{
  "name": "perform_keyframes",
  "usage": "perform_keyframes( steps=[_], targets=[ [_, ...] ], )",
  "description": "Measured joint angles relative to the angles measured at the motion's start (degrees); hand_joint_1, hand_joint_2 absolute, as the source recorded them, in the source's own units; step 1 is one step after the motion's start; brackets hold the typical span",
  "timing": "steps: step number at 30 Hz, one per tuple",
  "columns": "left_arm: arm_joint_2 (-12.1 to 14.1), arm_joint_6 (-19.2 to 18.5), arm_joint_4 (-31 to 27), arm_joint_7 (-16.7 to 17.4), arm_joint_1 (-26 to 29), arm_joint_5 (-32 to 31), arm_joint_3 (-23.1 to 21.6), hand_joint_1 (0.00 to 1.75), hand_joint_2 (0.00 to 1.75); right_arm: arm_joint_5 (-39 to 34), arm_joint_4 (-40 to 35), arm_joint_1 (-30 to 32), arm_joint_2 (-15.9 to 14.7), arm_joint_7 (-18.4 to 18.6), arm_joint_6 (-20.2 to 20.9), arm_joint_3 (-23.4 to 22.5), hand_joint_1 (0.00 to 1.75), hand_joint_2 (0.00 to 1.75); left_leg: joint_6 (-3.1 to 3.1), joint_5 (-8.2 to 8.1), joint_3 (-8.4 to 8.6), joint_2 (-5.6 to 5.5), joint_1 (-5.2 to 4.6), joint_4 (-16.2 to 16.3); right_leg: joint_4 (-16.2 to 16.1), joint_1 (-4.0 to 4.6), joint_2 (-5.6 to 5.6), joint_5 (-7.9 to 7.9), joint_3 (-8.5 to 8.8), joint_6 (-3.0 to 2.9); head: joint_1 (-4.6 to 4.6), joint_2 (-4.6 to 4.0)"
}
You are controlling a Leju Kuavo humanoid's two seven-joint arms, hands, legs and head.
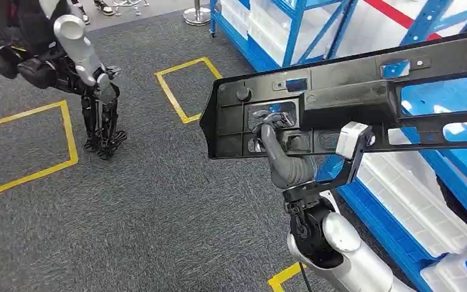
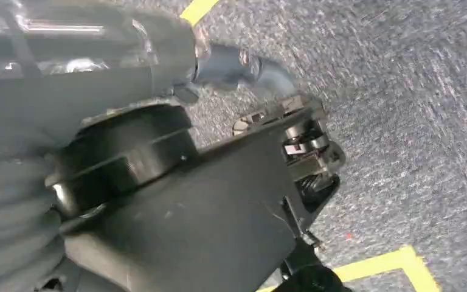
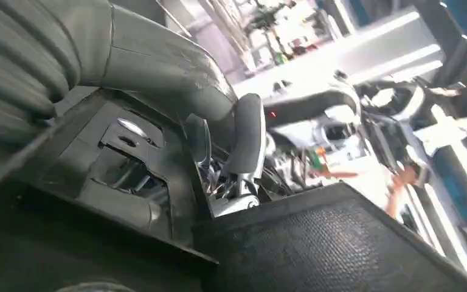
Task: Take the parts from the cabinet and place them on the table.
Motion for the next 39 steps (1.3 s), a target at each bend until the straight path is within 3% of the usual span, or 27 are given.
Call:
perform_keyframes(
  steps=[3,4,5,6,8,9,10,12,13,14,18,19,20,21,22,24,25,27,28,29,31,33,34,35,36,38,39],
  targets=[
    [-0.28,-0.09,0.0,0.02,0.01,0.28,0.0,0.0,1.75,0.22,0.0,-0.34,0.15,0.2,0.5,0.52,1.75,1.75,1.24,0.2,-0.27,-2.04,-0.27,-0.09,-0.23,-0.47,-1.47,-0.35,0.22,0.82,0.11,0.0],
    [-0.33,-0.09,0.0,-0.02,0.04,0.31,0.0,0.0,1.75,0.22,0.02,-0.55,0.13,0.26,0.5,0.66,1.75,1.75,1.53,0.26,-0.27,-2.89,-0.12,-0.16,0.54,-0.77,1.62,-1.39,0.07,1.22,0.61,0.0],
    [-0.33,-0.09,0.02,-0.04,0.04,0.33,0.0,0.0,1.75,0.26,0.0,-0.59,0.15,0.31,0.57,0.74,1.75,1.75,1.78,0.33,-0.27,-3.57,-0.15,-0.16,3.68,-0.83,4.32,-3.63,-1.29,1.16,1.01,0.0],
    [-0.5,-0.15,0.02,-0.13,-0.07,0.33,0.0,0.0,1.75,0.3,0.0,-0.59,0.17,0.31,0.68,0.92,1.75,1.75,2.07,0.37,-0.28,-4.39,-0.31,-0.16,8.37,-0.73,5.4,-5.94,-3.46,1.04,1.42,0.0],
    [-0.76,-0.24,0.02,-0.26,-0.16,0.33,0.0,0.0,1.75,0.28,0.26,-0.56,0.11,0.31,0.74,1.2,1.75,1.75,2.48,0.44,-0.29,-6.11,-0.76,-0.15,16.76,-0.59,5.92,-8.78,-7.72,0.71,2.1,0.0],
    [-0.79,-0.26,0.02,-0.31,-0.13,0.33,0.0,0.0,1.75,0.24,0.46,-0.54,0.11,0.31,0.81,1.35,1.75,1.75,2.57,0.49,-0.25,-7.13,-0.98,-0.15,18.23,-0.44,5.96,-8.35,-8.75,0.39,2.21,0.0],
    [-0.79,-0.28,0.02,-0.31,-0.1,0.33,0.0,0.0,1.75,0.24,0.48,-0.54,0.11,0.31,0.96,1.46,1.75,1.75,2.64,0.53,-0.21,-8.14,-1.12,-0.13,16.67,-0.25,6.1,-6.52,-8.41,-0.05,2.23,0.0],
    [-0.79,-0.28,0.04,-0.35,-0.11,0.26,0.0,0.0,1.75,0.26,0.48,-0.6,0.11,0.31,1.22,1.66,1.75,1.75,2.68,0.64,0.06,-9.95,-1.22,-0.13,7.85,0.16,7.45,-0.71,-4.84,-1.02,2.14,0.0],
    [-0.87,-0.26,0.04,-0.39,-0.11,0.2,0.0,0.0,1.75,0.26,0.46,-0.62,0.11,0.31,1.33,1.73,1.75,1.75,2.67,0.67,0.14,-10.66,-1.17,-0.17,3.09,0.34,9.43,1.49,-2.9,-1.43,2.18,0.0],
    [-1.05,-0.26,0.04,-0.39,-0.2,0.2,0.0,0.0,1.75,0.26,0.46,-0.58,0.11,0.3,1.46,1.73,1.75,1.75,2.41,0.86,-0.04,-11.33,-1.29,-0.15,2.12,0.14,11.2,0.66,-2.12,-1.78,1.81,0.0],
    [-1.22,-0.24,0.04,-0.39,0.04,0.11,0.0,0.0,1.75,0.29,0.44,-0.92,0.02,0.31,1.59,1.9,1.75,1.75,0.96,1.82,-0.74,-14.13,-0.72,-0.71,-0.03,0.46,8.74,1.22,-1.39,-2.24,2.21,0.0],
    [-1.18,-0.24,0.07,-0.42,0.09,0.11,0.0,0.0,1.75,0.26,0.44,-1.05,0.04,0.31,1.59,1.99,1.75,1.75,1.21,1.19,-0.8,-10.15,-1.05,-0.33,-1.26,0.16,7.77,1.9,-0.82,-2.1,2.05,0.0],
    [-1.11,-0.22,0.09,-0.39,0.09,0.11,0.0,0.0,1.75,0.3,0.44,-0.92,0.05,0.28,1.61,2.05,1.75,1.75,0.78,-0.36,-1.52,-6.49,-1.28,1.09,-1.78,0.3,7.25,2.14,-0.5,-2.23,1.39,0.0],
    [-1.05,-0.22,0.13,-0.42,0.04,0.11,0.0,0.0,1.75,0.31,0.44,-1.0,-0.02,0.3,1.62,2.05,1.75,1.75,0.35,-2.54,-3.16,-5.56,-0.96,4.38,-1.85,0.3,6.49,2.22,-0.51,-2.35,1.14,0.0],
    [-1.07,-0.15,0.15,-0.48,-0.01,0.09,0.0,0.0,1.75,0.28,0.46,-0.9,-0.02,0.31,1.62,2.08,1.75,1.75,-0.08,-4.94,-5.5,-5.57,-0.6,9.39,-1.8,0.27,5.55,2.2,-0.55,-2.34,0.98,0.0],
    [-0.96,-0.04,0.2,-0.65,-0.01,0.02,0.0,0.0,1.75,0.2,0.48,-0.54,-0.02,0.31,1.7,2.25,1.75,1.75,-0.94,-6.67,-8.49,-6.0,0.06,15.71,-1.72,0.13,3.64,2.05,-0.58,-2.21,0.7,0.0],
    [-0.87,-0.04,0.24,-0.74,0.06,0.02,0.0,0.0,1.75,0.22,0.48,-0.33,-0.02,0.31,1.73,2.29,1.75,1.75,-1.38,-5.58,-8.03,-5.92,0.37,14.94,-1.67,0.01,2.81,1.93,-0.58,-2.03,0.63,0.0],
    [-0.79,-0.04,0.37,-0.77,0.13,0.02,0.0,0.0,1.75,0.15,0.5,-0.21,-0.02,0.31,1.79,2.34,1.75,1.75,-2.17,-1.41,-3.61,-4.63,0.84,7.19,-1.11,-0.35,1.33,1.44,-0.57,-1.31,0.54,0.0],
    [-0.79,0.04,0.46,-0.77,0.13,0.02,0.0,0.0,1.75,0.15,0.5,-0.22,-0.02,0.31,1.81,2.38,1.75,1.75,-2.57,0.6,-0.4,-1.97,1.01,1.75,-0.46,-0.49,0.69,0.96,-0.57,-0.75,0.37,0.0],
    [-0.83,0.13,0.48,-0.77,0.11,0.04,0.0,0.0,1.75,0.15,0.5,-0.24,-0.02,0.31,1.81,2.38,1.75,1.75,-2.11,-0.91,0.15,1.26,0.12,0.86,-0.09,-0.1,0.36,0.56,-0.74,-0.16,-0.05,0.0],
    [-0.9,0.13,0.52,-0.77,0.12,0.15,0.0,0.0,1.75,0.15,0.48,-0.39,-0.02,0.33,2.1,2.49,1.75,1.75,0.09,-0.5,-0.18,0.23,0.12,0.51,0.35,-0.06,-0.42,0.2,-0.61,0.35,0.41,0.0],
    [-0.92,-0.02,0.52,-0.72,0.08,0.33,0.0,0.0,1.75,0.17,0.48,-0.53,0.04,0.48,2.29,2.69,1.75,1.75,0.91,-0.48,-0.48,-1.12,-0.08,0.51,0.17,-0.31,-1.45,0.14,-0.38,0.72,0.37,0.0],
    [-0.96,-0.11,0.52,-0.72,0.04,0.37,0.0,0.0,1.75,0.26,0.48,-0.74,0.09,0.59,2.34,2.69,1.75,1.75,1.42,-0.29,-0.29,-2.05,0.07,0.39,0.36,-0.64,-0.79,-0.46,-0.5,1.35,0.57,0.0],
    [-1.07,-0.2,0.52,-0.72,0.02,0.44,0.0,0.0,1.75,0.3,0.48,-0.91,0.07,0.79,2.47,2.69,1.75,1.75,1.61,-0.23,-0.31,-2.88,0.09,0.38,2.09,-0.83,2.28,-2.03,-0.98,1.41,0.94,0.0],
    [-1.11,-0.28,0.52,-0.74,-0.06,0.46,0.0,0.0,1.75,0.35,0.48,-0.98,0.07,0.79,2.62,2.69,1.75,1.75,1.84,-0.13,-0.33,-3.62,0.05,0.38,6.01,-0.75,4.43,-4.48,-2.7,1.3,1.31,0.0],
    [-1.31,-0.44,0.52,-0.77,-0.25,0.46,0.0,0.0,1.75,0.44,0.57,-0.97,0.07,1.16,2.71,2.8,1.75,1.75,2.36,-0.03,-0.39,-5.39,-0.29,0.4,15.49,-0.58,5.8,-8.42,-7.1,0.99,2.07,0.0],
    [-1.38,-0.59,0.52,-0.77,-0.25,0.46,0.0,0.0,1.75,0.48,0.68,-0.98,0.07,1.33,2.71,2.84,1.75,1.75,2.48,0.04,-0.38,-6.43,-0.48,0.4,18.69,-0.49,5.9,-9.01,-8.79,0.68,2.29,0.0]
  ],
)
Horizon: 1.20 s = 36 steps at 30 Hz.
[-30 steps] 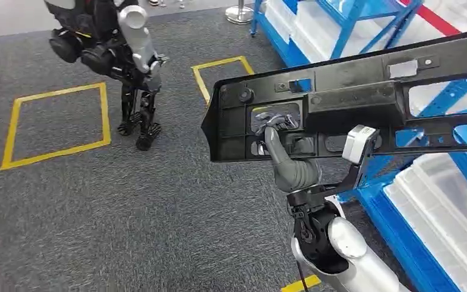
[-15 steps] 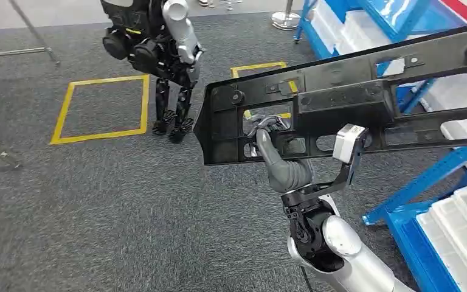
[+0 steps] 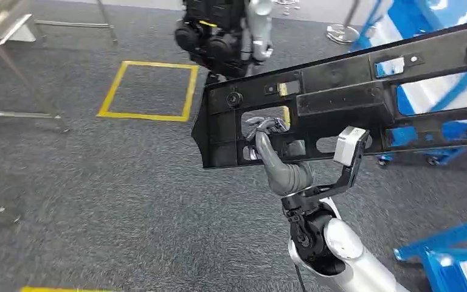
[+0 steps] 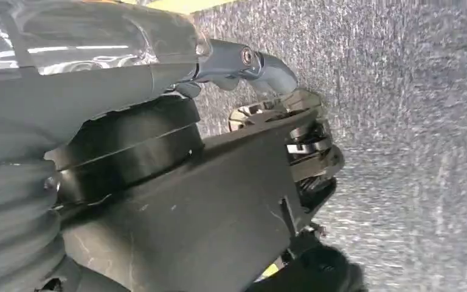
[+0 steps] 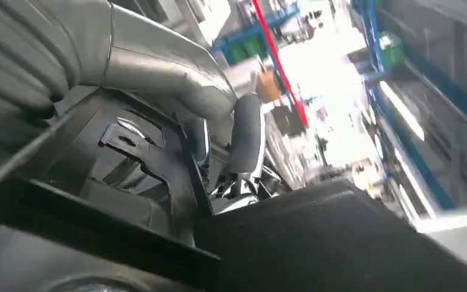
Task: Take the parts from the cabinet and place them on the table.
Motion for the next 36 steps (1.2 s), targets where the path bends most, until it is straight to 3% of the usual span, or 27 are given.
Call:
perform_keyframes(
  steps=[1,3,4,5,6,9,10,11,12,15,16,17,19,20,21,22,23,25,26,27,28,30,31,32,34,35,36],
  targets=[
    [-0.02,-0.02,0.0,0.02,0.04,0.0,0.0,0.0,1.75,0.06,0.22,-0.01,0.0,0.07,0.0,0.09,1.75,1.75,0.1,0.07,0.04,-1.09,-0.18,0.0,0.19,0.16,0.07,1.0,-0.36,-0.41,0.11,0.0],
    [-0.07,-0.09,0.0,0.02,0.05,0.0,0.0,0.0,1.75,0.37,0.28,-0.5,0.0,0.48,0.0,0.33,1.75,1.75,0.24,0.27,0.08,-3.14,-0.49,0.01,-6.92,0.51,0.87,6.16,2.27,-1.47,0.22,0.0],
    [-0.18,-0.06,0.0,0.02,0.04,-0.02,0.0,0.0,1.75,0.39,0.28,-0.79,-0.02,0.57,0.0,0.33,1.75,1.75,0.22,0.37,0.13,-3.98,-0.5,0.0,-12.18,0.77,2.06,8.89,4.47,-1.99,0.13,0.0],
    [-0.35,-0.09,0.0,0.0,0.04,-0.02,0.0,0.0,1.75,0.44,0.28,-1.11,-0.02,0.63,0.02,0.35,1.75,1.75,0.16,0.53,0.08,-4.69,-0.3,-0.08,-16.2,0.94,4.87,9.64,6.14,-2.5,0.03,0.0],
    [-0.46,-0.09,0.0,0.0,-0.06,-0.04,0.0,0.0,1.75,0.48,0.26,-1.18,-0.04,0.66,0.02,0.35,1.75,1.75,-0.19,0.8,-0.26,-5.47,-0.35,-0.03,-17.0,0.72,5.5,9.53,6.46,-2.74,-0.44,0.0],
    [-0.68,-0.09,0.0,-0.04,0.08,-0.09,0.0,0.0,1.75,0.48,0.26,-1.69,-0.09,0.83,0.02,0.52,1.75,1.75,-1.28,1.5,-0.67,-7.32,0.28,-0.59,-17.66,1.28,3.87,9.65,6.89,-3.15,0.35,0.0],
    [-0.59,-0.09,0.0,-0.04,0.11,-0.09,0.0,0.0,1.75,0.5,0.26,-1.98,-0.09,0.83,0.02,0.68,1.75,1.75,-1.59,1.59,-0.7,-7.56,-0.15,-0.65,-19.28,0.64,2.8,10.54,7.51,-3.04,0.26,0.0],
    [-0.57,-0.07,0.0,-0.07,0.13,-0.09,0.0,0.0,1.75,0.48,0.28,-2.11,-0.07,0.83,0.02,0.76,1.75,1.75,-1.57,0.71,-0.99,-2.66,-0.72,0.0,-20.17,0.74,1.97,10.98,8.01,-2.76,-0.06,0.0],
    [-0.46,0.02,0.07,-0.07,0.16,-0.09,0.0,0.0,1.75,0.52,0.22,-2.08,-0.02,0.83,0.02,0.79,1.75,1.75,-2.05,-1.36,-2.11,0.28,-0.57,2.19,-20.7,0.79,1.36,11.27,8.22,-3.16,-0.97,0.0],
    [-0.13,0.02,0.24,-0.15,-0.06,-0.13,0.0,0.0,1.75,0.44,0.39,-1.84,-0.09,0.87,0.02,0.96,1.75,1.75,-3.16,-6.97,-7.63,0.48,0.16,14.28,-20.65,0.62,-1.56,11.24,8.1,-2.9,-1.53,0.0],
    [0.0,0.02,0.33,-0.15,-0.04,-0.11,0.0,0.0,1.75,0.44,0.46,-1.83,-0.07,0.87,0.02,1.11,1.75,1.75,-3.54,-6.84,-8.13,0.46,0.34,15.73,-20.55,0.48,-2.55,11.17,8.07,-2.8,-1.64,0.0],
    [0.09,0.02,0.35,-0.15,0.01,-0.11,0.0,0.0,1.75,0.46,0.61,-1.86,-0.09,0.92,0.02,1.2,1.75,1.75,-3.97,-5.61,-7.24,0.59,0.57,14.33,-20.39,0.36,-3.35,10.99,8.06,-2.5,-1.82,0.0],
    [0.2,0.02,0.42,-0.15,0.15,-0.11,0.0,0.0,1.75,0.46,0.7,-1.89,-0.07,0.94,0.02,1.25,1.75,1.75,-4.73,-1.04,-1.94,2.51,0.94,5.45,-19.64,-0.07,-4.84,10.42,8.07,-1.67,-1.9,0.0],
    [0.2,0.02,0.42,-0.15,0.17,-0.11,0.0,0.0,1.75,0.46,0.7,-1.98,-0.07,0.94,0.02,1.25,1.75,1.75,-5.01,0.08,0.65,5.06,1.08,0.74,-19.0,-0.19,-5.46,9.92,8.08,-1.18,-1.9,0.0],
    [0.26,-0.02,0.48,-0.31,0.12,-0.11,0.0,0.0,1.75,0.46,0.74,-2.06,-0.07,1.01,0.02,1.25,1.75,1.75,-4.66,-1.51,0.87,8.83,0.06,0.47,-18.59,0.3,-5.83,9.5,7.87,-0.67,-2.69,0.0],
    [0.31,-0.02,0.5,-0.57,0.1,-0.09,0.0,0.0,1.75,0.48,0.72,-2.11,-0.07,1.07,0.09,1.27,1.75,1.75,-2.9,-1.03,0.69,7.83,0.18,0.21,-18.08,0.47,-6.31,9.12,7.95,-0.46,-2.58,0.0],
    [0.09,0.0,0.48,-0.9,0.11,-0.09,0.0,0.0,1.75,0.48,0.74,-2.22,-0.07,1.11,0.13,1.31,1.75,1.75,-2.1,-1.15,0.53,7.33,0.11,0.22,-18.08,0.55,-6.95,9.06,8.17,-0.46,-1.92,0.0],
    [-0.07,-0.07,0.48,-0.92,0.0,-0.07,0.0,0.0,1.75,0.5,0.74,-2.26,-0.04,1.18,0.26,1.46,1.75,1.75,-1.36,-1.02,0.31,5.55,0.02,0.2,-18.28,0.36,-8.45,8.9,8.47,-0.3,-1.84,0.0],
    [-0.17,-0.06,0.48,-0.92,-0.08,-0.07,0.0,0.0,1.75,0.5,0.74,-2.31,-0.04,1.2,0.28,1.57,1.75,1.75,-0.91,-0.78,0.47,4.6,0.17,0.09,-18.09,0.13,-7.93,8.28,8.4,0.12,-1.64,0.0],
    [-0.28,-0.07,0.48,-0.9,-0.16,0.0,0.0,0.0,1.75,0.5,0.74,-2.32,-0.04,1.27,0.35,1.71,1.75,1.75,-0.7,-0.66,0.37,3.7,0.18,0.08,-16.28,-0.22,-4.44,6.63,7.86,0.34,-1.24,0.0],
    [-0.39,-0.09,0.48,-0.65,-0.28,0.09,0.0,0.0,1.75,0.5,0.76,-2.32,-0.04,1.27,0.48,1.75,1.75,1.75,-0.5,-0.54,0.31,2.76,0.17,0.08,-12.26,-0.31,-2.05,4.19,6.13,0.4,-0.85,0.0],
    [-0.57,-0.09,0.48,-0.39,-0.3,0.39,0.0,0.0,1.75,0.44,0.96,-2.09,-0.02,1.27,0.79,1.83,1.75,1.75,-0.37,-0.46,0.27,0.86,-0.02,0.1,-3.02,-0.22,-0.41,0.27,1.85,0.43,-0.07,0.0],
    [-0.63,-0.09,0.48,-0.37,-0.27,0.57,0.0,0.0,1.75,0.39,1.13,-1.94,-0.02,1.27,0.96,1.94,1.75,1.75,-0.25,-0.38,0.27,-0.12,-0.17,0.1,-0.39,-0.13,-0.24,-0.11,0.49,0.25,0.11,0.0],
    [-0.63,-0.09,0.48,-0.31,-0.25,0.74,0.0,0.0,1.75,0.35,1.29,-1.86,-0.02,1.27,1.03,2.03,1.75,1.75,-0.13,-0.3,0.3,-1.1,-0.32,0.1,-0.44,0.05,-0.17,0.84,0.3,-0.13,0.22,0.0],
    [-0.63,-0.11,0.48,-0.11,-0.24,1.13,0.0,0.0,1.75,0.35,1.62,-1.94,-0.02,1.27,1.47,2.23,1.75,1.75,0.04,-0.07,0.31,-3.02,-0.66,0.09,-7.75,0.58,0.72,6.05,3.03,-1.55,0.61,0.0],
    [-0.63,-0.15,0.48,-0.11,-0.24,1.2,0.0,0.0,1.75,0.35,1.68,-2.0,-0.02,1.25,1.66,2.23,1.75,1.75,0.08,0.04,0.33,-3.76,-0.67,0.04,-12.76,0.93,1.86,8.65,5.14,-2.36,0.72,0.0],
    [-0.72,-0.17,0.48,-0.09,-0.23,1.22,0.0,0.0,1.75,0.33,1.68,-2.13,0.0,1.25,1.83,2.25,1.75,1.75,0.07,0.18,0.23,-4.22,-0.39,-0.02,-16.52,1.3,4.28,9.33,6.72,-3.3,0.72,0.0]
  ],
)
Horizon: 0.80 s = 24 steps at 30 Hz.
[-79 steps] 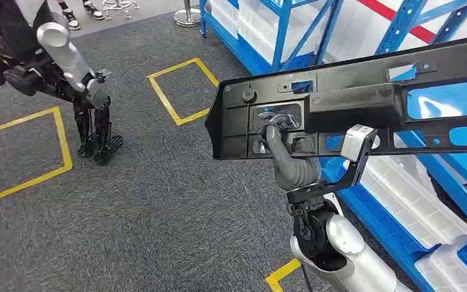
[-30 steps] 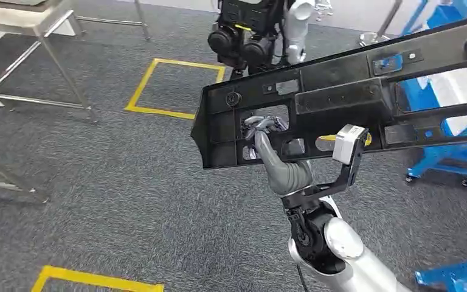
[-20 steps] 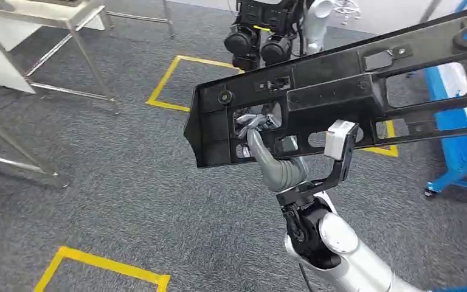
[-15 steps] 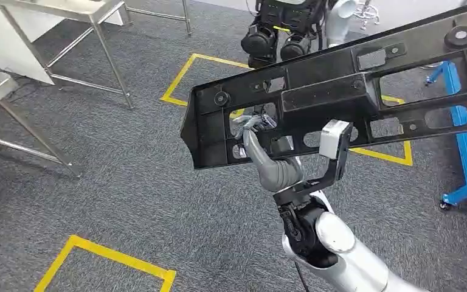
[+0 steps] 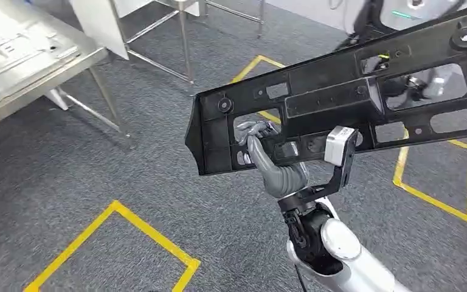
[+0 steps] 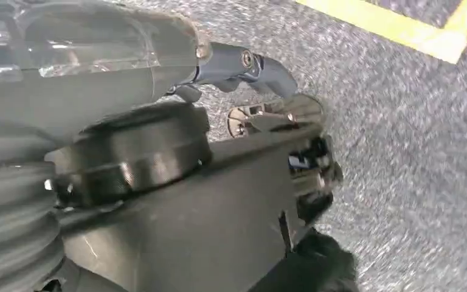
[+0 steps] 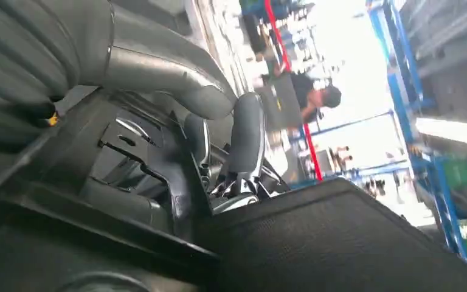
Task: Take the parts from the cabinet and place them on the table.
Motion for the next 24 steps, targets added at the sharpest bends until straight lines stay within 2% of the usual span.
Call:
perform_keyframes(
  steps=[1,2,4,5,6,7,8,9,10,11,12,13,14,15,16,17,18,19,20,21,22,23,24],
  targets=[
    [-0.09,0.0,0.02,0.02,-0.03,0.11,0.0,0.0,1.75,-0.02,0.02,0.03,0.02,0.0,0.11,0.02,1.75,1.75,-0.31,0.26,-0.26,-0.68,-0.19,0.01,-0.77,-0.2,0.29,-0.04,0.35,-0.28,-0.57,0.0],
    [-0.11,-0.09,0.0,0.02,0.0,0.13,0.0,0.0,1.75,-0.02,0.07,-0.13,0.09,-0.02,0.2,0.13,1.75,1.75,-0.63,0.52,-0.58,-0.98,0.3,-0.11,-1.02,0.22,-0.09,0.1,0.38,-0.23,-0.37,0.0],
    [-0.11,-0.22,0.0,0.09,0.11,0.13,0.0,0.0,1.75,0.04,0.39,-0.19,0.33,-0.07,0.37,0.44,1.75,1.75,-1.35,1.0,-0.59,-2.08,0.52,-0.72,-1.78,0.46,-1.05,0.54,0.67,-0.64,0.23,0.0],
    [0.13,-0.22,0.04,0.33,0.09,0.13,0.0,0.0,1.75,0.04,0.5,-0.17,0.57,-0.11,0.44,0.48,1.75,1.75,-1.36,0.93,-0.44,-2.11,0.16,-0.73,-3.86,-0.65,-2.24,1.57,1.49,-0.2,0.52,0.0],
    [0.02,-0.33,0.0,0.5,0.12,0.13,0.0,0.0,1.75,0.07,0.7,-0.16,0.9,-0.13,0.53,0.59,1.75,1.75,-1.72,-0.16,-1.02,2.44,-0.57,0.02,-4.7,-0.6,-2.72,1.99,1.9,-0.04,0.32,0.0],
    [0.22,-0.33,0.09,0.7,0.11,0.13,0.0,0.0,1.75,0.11,0.74,-0.12,1.18,-0.28,0.61,0.63,1.75,1.75,-2.19,-2.3,-2.26,4.52,-0.42,2.57,-5.17,-0.61,-3.31,2.34,2.07,-0.17,-0.77,0.0],
    [0.31,-0.31,0.11,0.7,0.01,0.09,0.0,0.0,1.75,0.17,0.87,-0.07,1.29,-0.33,0.68,0.72,1.75,1.75,-2.72,-4.58,-4.18,4.9,-0.01,6.69,-5.27,-0.68,-4.14,2.38,2.03,-0.09,-1.3,0.0],
    [0.5,-0.33,0.15,0.72,-0.04,0.09,0.0,0.0,1.75,0.13,1.07,0.13,1.31,-0.33,0.7,0.79,1.75,1.75,-3.15,-6.37,-6.02,4.83,0.37,10.83,-5.21,-0.8,-5.1,2.26,2.0,0.05,-1.58,0.0],
    [0.61,-0.33,0.2,0.72,-0.04,0.09,0.0,0.0,1.75,0.11,1.31,0.33,1.36,-0.33,0.7,0.96,1.75,1.75,-3.72,-7.38,-7.53,4.67,0.73,14.23,-5.09,-0.92,-6.14,2.13,2.01,0.19,-1.93,0.0],
    [0.77,-0.33,0.28,0.9,-0.02,0.09,0.0,0.0,1.75,0.09,1.53,0.4,1.38,-0.33,0.79,1.14,1.75,1.75,-4.2,-6.84,-7.49,4.7,1.01,14.57,-4.95,-1.1,-7.03,1.95,2.03,0.47,-1.99,0.0],
    [0.85,-0.33,0.35,1.09,0.07,0.09,0.0,0.0,1.75,0.09,1.71,0.41,1.38,-0.33,0.9,1.27,1.75,1.75,-4.66,-5.29,-6.23,4.92,1.29,12.52,-4.7,-1.3,-7.76,1.76,2.04,0.75,-2.1,0.0],
    [0.94,-0.33,0.35,1.33,0.15,0.09,0.0,0.0,1.75,0.04,1.86,0.41,1.4,-0.33,1.07,1.36,1.75,1.75,-5.14,-3.07,-3.9,5.65,1.57,8.5,-4.35,-1.58,-8.45,1.45,2.04,1.21,-2.21,0.0],
    [1.05,-0.33,0.39,1.55,0.22,0.09,0.0,0.0,1.75,0.02,1.97,0.4,1.49,-0.33,1.23,1.46,1.75,1.75,-5.66,-0.77,-0.91,7.31,1.78,3.26,-3.7,-1.88,-9.12,1.01,2.03,1.77,-2.34,0.0],
    [1.14,-0.33,0.44,1.55,0.26,0.09,0.0,0.0,1.75,0.0,1.97,0.4,1.59,-0.35,1.31,1.51,1.75,1.75,-6.17,-0.89,0.87,10.72,1.6,-0.31,-2.84,-1.83,-9.67,0.35,1.98,2.42,-2.54,0.0],
    [1.07,-0.37,0.44,1.49,0.25,0.07,0.0,0.0,1.75,-0.02,2.01,0.37,1.64,-0.37,1.36,1.49,1.75,1.75,-5.03,-1.14,0.93,11.79,1.13,-0.4,-2.16,-1.48,-9.91,-0.23,1.7,2.92,-3.37,0.0],
    [1.07,-0.35,0.44,1.34,0.26,-0.02,0.0,0.0,1.75,-0.07,2.12,0.32,1.68,-0.44,1.6,1.6,1.75,1.75,-3.25,-1.28,0.71,10.7,1.0,-0.22,-2.1,-1.37,-10.38,-0.25,1.79,2.98,-3.07,0.0],
    [1.05,-0.35,0.48,1.2,0.28,-0.04,0.0,0.0,1.75,-0.04,2.18,0.27,1.81,-0.46,1.75,1.75,1.75,1.75,-2.58,-1.35,0.53,10.37,0.9,-0.17,-2.16,-1.37,-10.81,-0.24,1.97,3.01,-2.69,0.0],
    [1.05,-0.37,0.46,1.05,0.27,-0.04,0.0,0.0,1.75,-0.02,2.25,0.25,2.03,-0.57,1.79,1.86,1.75,1.75,-2.18,-1.37,0.4,9.6,0.81,-0.13,-2.39,-1.43,-11.37,-0.18,2.2,3.15,-2.69,0.0],
    [1.05,-0.42,0.46,0.85,0.24,-0.04,0.0,0.0,1.75,-0.02,2.32,0.24,2.12,-0.66,1.86,1.86,1.75,1.75,-1.66,-1.21,0.5,8.68,0.98,-0.25,-2.36,-1.66,-11.76,-0.51,2.3,3.52,-2.67,0.0],
    [0.94,-0.52,0.46,0.65,0.24,-0.07,0.0,0.0,1.75,-0.02,2.34,0.16,2.16,-0.68,1.86,1.84,1.75,1.75,-1.35,-1.1,0.58,7.88,1.07,-0.3,-1.57,-1.87,-9.04,-1.63,2.12,3.93,-2.3,0.0],
    [0.94,-0.52,0.46,0.55,0.21,-0.11,0.0,0.0,1.75,0.04,2.3,0.17,2.16,-0.79,1.95,1.84,1.75,1.75,-1.07,-1.01,0.6,7.18,1.08,-0.29,0.88,-1.96,-6.4,-3.5,1.21,3.91,-1.95,0.0],
    [0.83,-0.55,0.46,0.44,0.11,-0.15,0.0,0.0,1.75,0.13,2.29,0.2,2.19,-0.83,1.95,1.86,1.75,1.75,-0.96,-0.97,0.59,6.39,1.04,-0.29,5.02,-1.88,-5.11,-5.81,-0.59,3.87,-1.58,0.0],
    [0.74,-0.63,0.44,0.42,0.01,-0.24,0.0,0.0,1.75,0.17,2.34,0.29,2.19,-0.85,1.95,1.86,1.75,1.75,-0.77,-0.91,0.56,5.53,0.94,-0.28,10.16,-1.74,-4.54,-8.06,-2.95,3.8,-1.14,0.0]
  ],
)
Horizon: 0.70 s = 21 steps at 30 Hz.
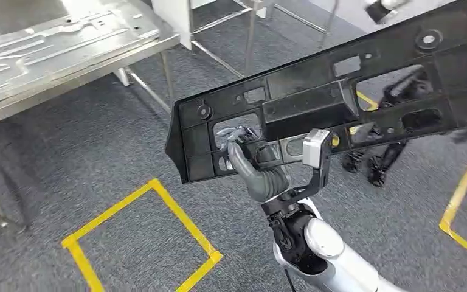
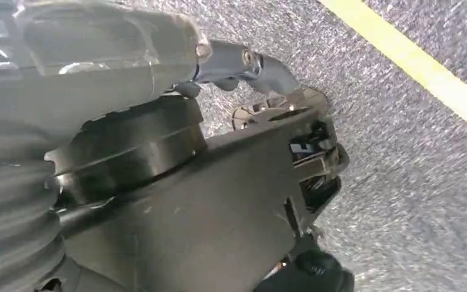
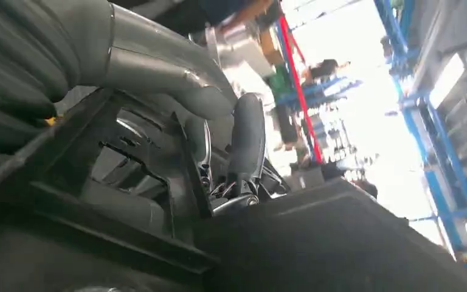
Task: Take the parts from the cabinet and place them on the table.
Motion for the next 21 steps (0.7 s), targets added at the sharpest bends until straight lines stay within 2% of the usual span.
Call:
perform_keyframes(
  steps=[1,2,3,4,5,6,7,8,10,11,12,13,14,16,17,18,19,20,21],
  targets=[
    [-0.02,-0.05,0.02,-0.09,-0.03,-0.04,0.0,0.0,1.75,0.02,0.09,0.13,0.0,0.0,0.02,0.04,1.75,1.75,0.1,0.06,-0.01,-1.0,-0.16,0.01,4.29,0.16,0.16,-1.32,-2.13,-0.2,0.24,0.0],
    [-0.02,-0.15,0.02,-0.13,0.0,-0.09,0.0,0.0,1.75,0.04,0.22,0.27,0.0,0.0,0.02,0.09,1.75,1.75,0.2,0.13,0.02,-1.99,-0.33,0.01,6.14,0.26,0.23,-1.15,-3.23,-0.54,0.48,0.0],
    [-0.02,-0.22,0.02,-0.13,0.02,-0.15,0.0,0.0,1.75,0.15,0.26,0.29,0.0,0.0,0.02,0.13,1.75,1.75,0.24,0.15,0.07,-2.93,-0.49,0.01,5.11,0.4,0.35,0.4,-3.05,-1.04,0.66,0.0],
    [-0.02,-0.26,0.02,-0.15,0.02,-0.17,0.0,0.0,1.75,0.39,0.28,0.26,-0.02,0.0,0.07,0.2,1.75,1.75,0.34,0.23,0.12,-3.9,-0.69,0.01,1.67,0.62,0.61,3.11,-1.82,-1.65,0.81,0.0],
    [-0.02,-0.29,0.02,-0.15,0.01,-0.24,0.0,0.0,1.75,0.5,0.28,0.17,-0.02,0.0,0.09,0.2,1.75,1.75,0.41,0.3,0.19,-4.76,-0.87,0.0,-3.12,0.85,1.47,6.07,0.05,-2.4,1.01,0.0],
    [-0.11,-0.31,0.0,-0.15,0.0,-0.26,0.0,0.0,1.75,0.55,0.26,-0.02,0.0,0.0,0.11,0.2,1.75,1.75,0.45,0.41,0.17,-5.45,-0.79,-0.05,-8.36,1.17,3.65,8.79,2.05,-3.3,1.18,0.0],
    [-0.37,-0.31,-0.02,-0.15,-0.06,-0.28,0.0,0.0,1.75,0.55,0.24,-0.04,0.0,0.0,0.2,0.2,1.75,1.75,0.25,0.65,-0.07,-6.09,-0.7,-0.16,-9.91,0.91,6.15,8.05,2.88,-4.09,0.52,0.0],
    [-0.33,-0.35,-0.04,-0.22,-0.1,-0.31,0.0,0.0,1.75,0.57,0.24,-0.03,0.0,0.0,0.2,0.22,1.75,1.75,-0.11,0.95,-0.4,-6.88,-0.31,-0.15,-10.77,1.21,5.8,8.79,2.92,-3.88,0.09,0.0],
    [-0.61,-0.39,-0.09,-0.24,-0.02,-0.31,-0.02,0.0,1.75,0.57,0.24,-0.11,0.02,0.0,0.2,0.39,1.75,1.75,-0.84,1.41,-0.77,-8.21,0.22,-0.38,-11.13,1.69,4.61,8.76,3.2,-4.03,1.01,0.0],
    [-0.61,-0.37,-0.07,-0.26,0.03,-0.31,-0.02,0.0,1.75,0.57,0.22,-0.26,0.02,0.0,0.22,0.5,1.75,1.75,-1.3,1.72,-0.87,-8.99,0.09,-0.71,-12.33,1.69,3.68,8.84,3.78,-4.1,1.27,0.0],
    [-0.41,-0.37,-0.07,-0.26,0.01,-0.31,-0.02,0.0,1.75,0.57,0.22,-0.39,0.26,0.0,0.24,0.55,1.75,1.75,-1.16,1.2,-1.08,-6.85,-0.2,-0.16,-13.82,0.88,2.36,9.48,4.36,-3.47,1.44,0.0],
    [-0.37,-0.35,-0.07,-0.26,0.07,-0.31,-0.02,0.0,1.75,0.57,0.24,-0.28,0.57,0.0,0.24,0.63,1.75,1.75,-1.74,-0.26,-1.88,-1.98,-0.82,1.19,-14.6,1.0,1.87,9.76,4.7,-3.46,0.73,0.0],
    [-0.24,-0.28,-0.02,-0.26,0.03,-0.31,0.0,0.0,1.75,0.59,0.2,-0.32,0.61,0.0,0.24,0.65,1.75,1.75,-2.17,-2.47,-3.5,-0.61,-0.63,4.36,-14.73,0.98,1.03,9.92,4.72,-3.59,0.03,0.0],
    [0.02,-0.24,0.0,-0.28,-0.09,-0.33,0.0,0.0,1.75,0.57,0.35,-0.09,0.57,0.0,0.24,0.74,1.75,1.75,-2.93,-6.36,-7.33,-0.62,-0.03,12.93,-14.64,0.83,-0.89,9.86,4.68,-3.52,-0.52,0.0],
    [0.15,-0.24,0.02,-0.28,-0.07,-0.33,0.0,0.0,1.75,0.55,0.5,0.01,0.61,0.0,0.24,0.85,1.75,1.75,-3.35,-6.91,-8.34,-0.77,0.2,15.35,-14.59,0.72,-1.84,9.78,4.66,-3.41,-0.87,0.0],
    [0.26,-0.26,0.02,-0.28,-0.01,-0.33,-0.02,0.0,1.75,0.57,0.55,0.01,0.61,0.0,0.24,0.94,1.75,1.75,-3.72,-6.16,-8.11,-0.74,0.4,15.14,-14.48,0.57,-2.6,9.68,4.66,-3.23,-0.98,0.0],
    [0.33,-0.24,0.02,-0.22,0.08,-0.33,-0.02,0.0,1.75,0.59,0.55,-0.04,0.59,0.0,0.26,0.94,1.75,1.75,-4.17,-3.99,-6.14,-0.41,0.69,11.97,-14.19,0.34,-3.51,9.45,4.66,-2.87,-1.16,0.0],
    [0.42,-0.24,0.04,-0.11,0.11,-0.33,-0.02,0.0,1.75,0.63,0.55,-0.1,0.63,0.0,0.26,0.98,1.75,1.75,-4.55,-1.66,-3.39,0.48,0.9,7.31,-13.76,0.06,-4.21,9.14,4.66,-2.42,-1.18,0.0],
    [0.46,-0.18,0.04,-0.09,0.12,-0.35,-0.02,0.0,1.75,0.72,0.55,-0.15,0.68,0.02,0.28,1.01,1.75,1.75,-4.96,0.5,-0.16,2.64,1.06,1.87,-12.99,-0.23,-4.78,8.63,4.66,-1.79,-1.27,0.0]
  ],
)
